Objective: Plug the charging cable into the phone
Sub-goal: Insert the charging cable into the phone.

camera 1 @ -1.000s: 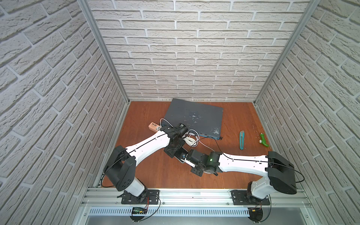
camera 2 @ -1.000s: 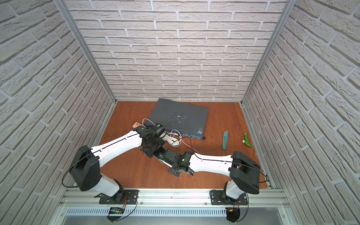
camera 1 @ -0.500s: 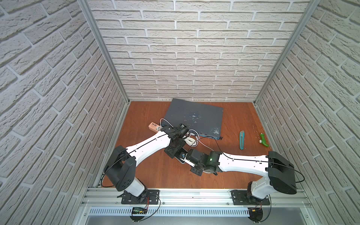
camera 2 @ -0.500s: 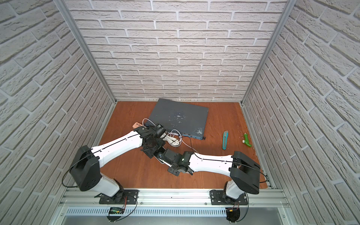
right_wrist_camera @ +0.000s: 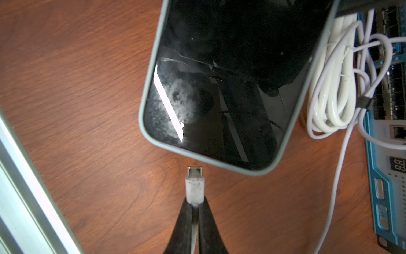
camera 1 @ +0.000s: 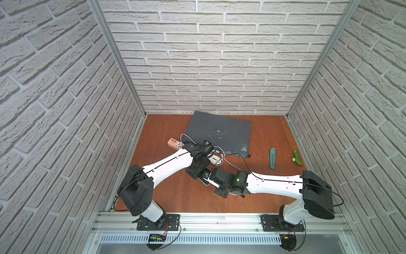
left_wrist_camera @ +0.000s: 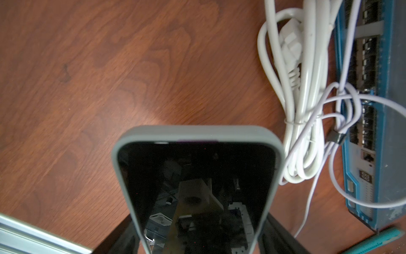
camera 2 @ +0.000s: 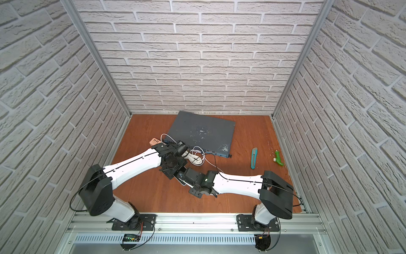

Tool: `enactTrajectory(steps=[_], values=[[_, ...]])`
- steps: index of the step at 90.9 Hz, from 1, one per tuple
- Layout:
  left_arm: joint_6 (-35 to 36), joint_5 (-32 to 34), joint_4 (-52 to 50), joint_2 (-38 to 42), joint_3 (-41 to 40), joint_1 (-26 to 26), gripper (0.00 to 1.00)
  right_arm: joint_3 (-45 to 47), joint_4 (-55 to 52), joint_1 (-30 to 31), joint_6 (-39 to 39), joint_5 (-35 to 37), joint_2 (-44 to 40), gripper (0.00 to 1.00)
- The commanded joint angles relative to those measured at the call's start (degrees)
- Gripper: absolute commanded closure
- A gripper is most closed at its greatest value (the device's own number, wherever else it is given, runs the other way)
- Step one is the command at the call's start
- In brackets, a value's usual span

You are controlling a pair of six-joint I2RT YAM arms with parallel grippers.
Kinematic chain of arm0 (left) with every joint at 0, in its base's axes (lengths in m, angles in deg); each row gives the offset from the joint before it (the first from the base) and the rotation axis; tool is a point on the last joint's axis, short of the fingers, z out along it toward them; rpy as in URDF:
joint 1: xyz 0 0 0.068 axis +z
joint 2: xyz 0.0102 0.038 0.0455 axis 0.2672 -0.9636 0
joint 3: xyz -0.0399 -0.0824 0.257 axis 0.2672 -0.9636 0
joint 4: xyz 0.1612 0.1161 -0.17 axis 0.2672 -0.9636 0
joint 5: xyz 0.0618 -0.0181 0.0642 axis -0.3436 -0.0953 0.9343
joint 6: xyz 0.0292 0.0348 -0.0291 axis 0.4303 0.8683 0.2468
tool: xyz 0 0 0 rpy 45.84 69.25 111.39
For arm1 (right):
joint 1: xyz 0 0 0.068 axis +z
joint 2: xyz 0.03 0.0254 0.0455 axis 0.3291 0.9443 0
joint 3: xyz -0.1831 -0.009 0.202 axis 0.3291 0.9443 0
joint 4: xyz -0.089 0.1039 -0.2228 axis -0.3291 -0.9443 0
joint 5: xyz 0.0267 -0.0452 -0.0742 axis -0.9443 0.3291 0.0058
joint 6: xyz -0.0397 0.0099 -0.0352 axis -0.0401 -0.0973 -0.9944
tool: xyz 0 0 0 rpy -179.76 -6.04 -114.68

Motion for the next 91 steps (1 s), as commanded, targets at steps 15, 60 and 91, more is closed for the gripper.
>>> enactTrajectory(steps=[15,60,91], values=[[-0.34,0.58,-1.07,-0.13,-0.30,-0.62,1.00,-0.99,1.54,0.44,-0.56,0.99,-0.40,0.97],[-0.77,0.54,-0.26,0.27,-1.42,-1.40,1.00,-0.57,2.33,-0.07,-0.02,1.51,-0.26,0.97],[-3.38,1.87,-0.13,0.70,-2.30,-1.85,1.00,-1.57,3.92,-0.43,4.69,1.26,-1.72,0.97]])
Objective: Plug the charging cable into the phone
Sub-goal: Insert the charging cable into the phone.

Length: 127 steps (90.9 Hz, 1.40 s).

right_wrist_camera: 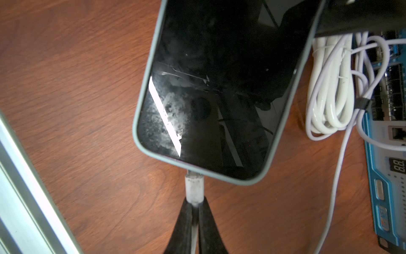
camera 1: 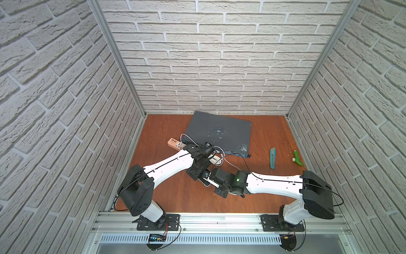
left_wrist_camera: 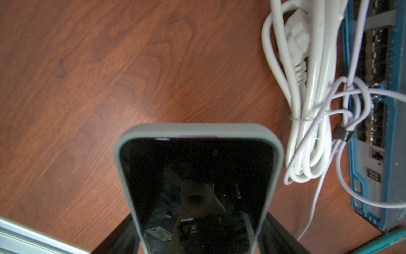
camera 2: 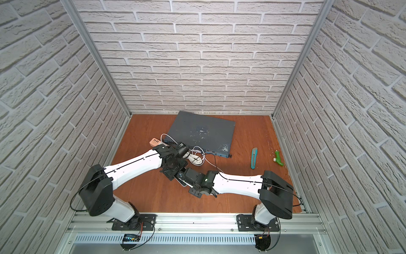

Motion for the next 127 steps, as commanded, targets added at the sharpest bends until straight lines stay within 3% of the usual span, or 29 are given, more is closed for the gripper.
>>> enactTrajectory(steps=[1,30,127], values=[[-2.46,1.43,-1.19,0.74,-1.06,-0.81,1.00,-1.63,3.33,-0.26,3.32,1.08,-1.67,0.97],[-5.95,3.50,-1.85,2.11,-1.21,-1.43,1.00,-2.02,4.63,-0.26,7.24,1.24,-1.38,0.97],[-8.02,1.21,3.36,4.56,-3.45,-2.10,1.00,1.24,13.22,-0.26,8.20,1.70,-3.94,0.97]])
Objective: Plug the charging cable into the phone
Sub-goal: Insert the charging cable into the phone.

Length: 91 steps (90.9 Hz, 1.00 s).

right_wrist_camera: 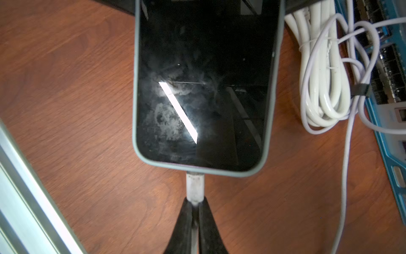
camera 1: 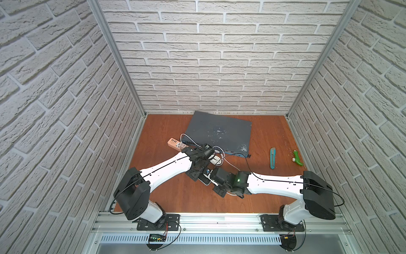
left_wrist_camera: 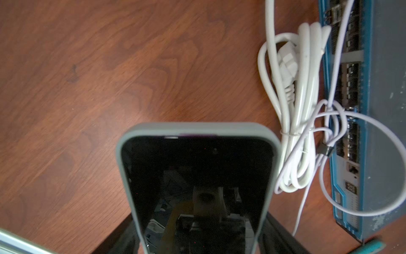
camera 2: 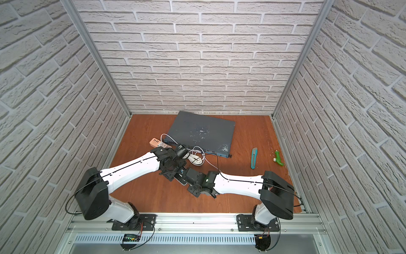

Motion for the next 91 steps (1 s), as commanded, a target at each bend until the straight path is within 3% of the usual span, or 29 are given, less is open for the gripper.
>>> enactTrajectory(steps=[1,91], values=[[-3.01,-2.02,1.21,1.50,-0.89,-0.96,1.00,-0.09,9.28,-0.15,1.07,1.71,-3.14,0.97],[-2.90,-1.59,1.15,2.81,-1.66,-0.94,1.00,-0.49,8.42,-0.15,0.63,2.13,-2.43,0.97]])
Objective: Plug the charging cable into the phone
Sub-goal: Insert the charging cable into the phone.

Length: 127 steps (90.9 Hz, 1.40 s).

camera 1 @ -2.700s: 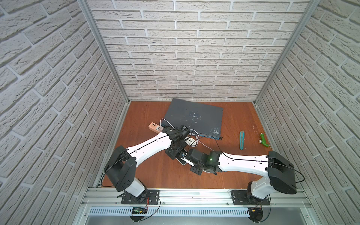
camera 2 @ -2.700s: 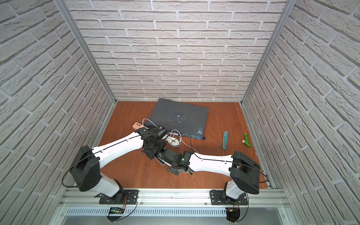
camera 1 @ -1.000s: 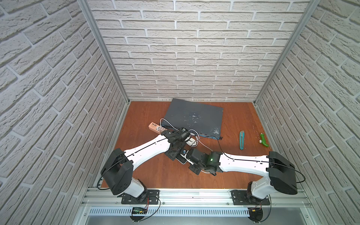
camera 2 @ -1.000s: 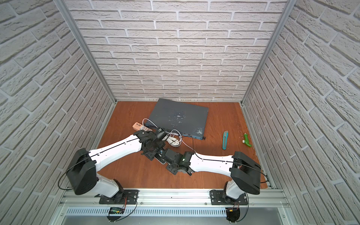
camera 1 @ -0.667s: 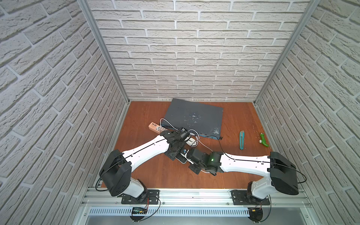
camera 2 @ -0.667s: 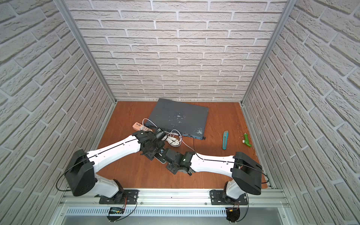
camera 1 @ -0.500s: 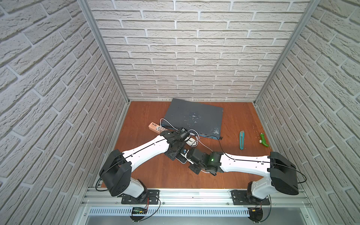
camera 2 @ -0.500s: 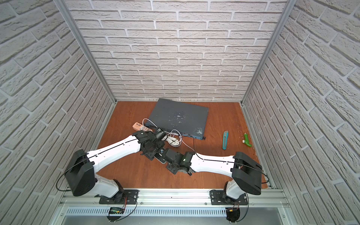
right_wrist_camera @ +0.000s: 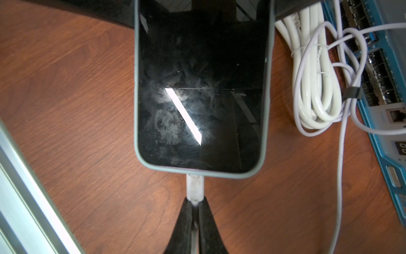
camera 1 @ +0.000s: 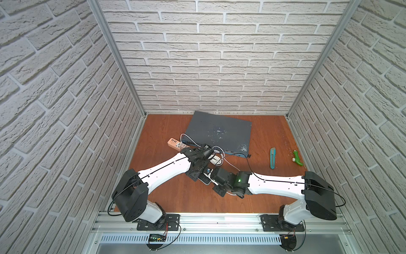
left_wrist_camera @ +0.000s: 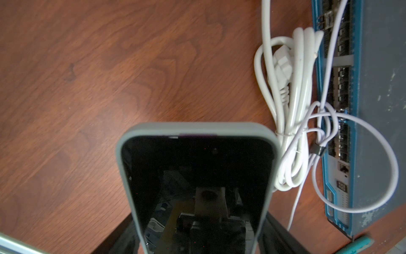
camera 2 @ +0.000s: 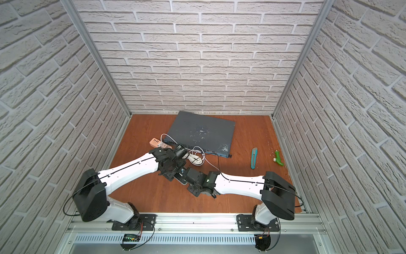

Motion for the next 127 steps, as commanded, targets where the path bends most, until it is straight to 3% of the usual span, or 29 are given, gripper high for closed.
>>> enactTrajectory(steps=[1,38,52,79,123,127], values=[[-2.35,-1.77,0.23,1.65,-0.93,-0.93,1.00,-0.71,7.48,-0.20,0.23,1.50,-1.88,0.97],[-2.63,-1.27,-0.05,2.49,-1.88,-0.35,1.00,-1.43,6.57,-0.15,-0.13,1.52,-0.45,0.92],[-2.33,-1.58,-0.11,2.22,-1.51,-0.06,1.00,-1.55,6.04,-0.15,-0.20,1.97,-0.29,0.86],[-2.20,-1.22,-0.88,2.76,-1.33,-0.13,1.00,-1.55,5.53,-0.23,0.35,3.67,-1.23,0.54],[-2.23,-0.89,-1.60,3.33,-1.07,0.10,1.00,-0.89,5.05,-0.24,0.72,5.33,-2.36,0.18],[-2.29,-0.83,-1.63,3.45,-1.07,0.21,1.00,-0.92,4.96,-0.24,0.78,5.52,-2.40,0.06]])
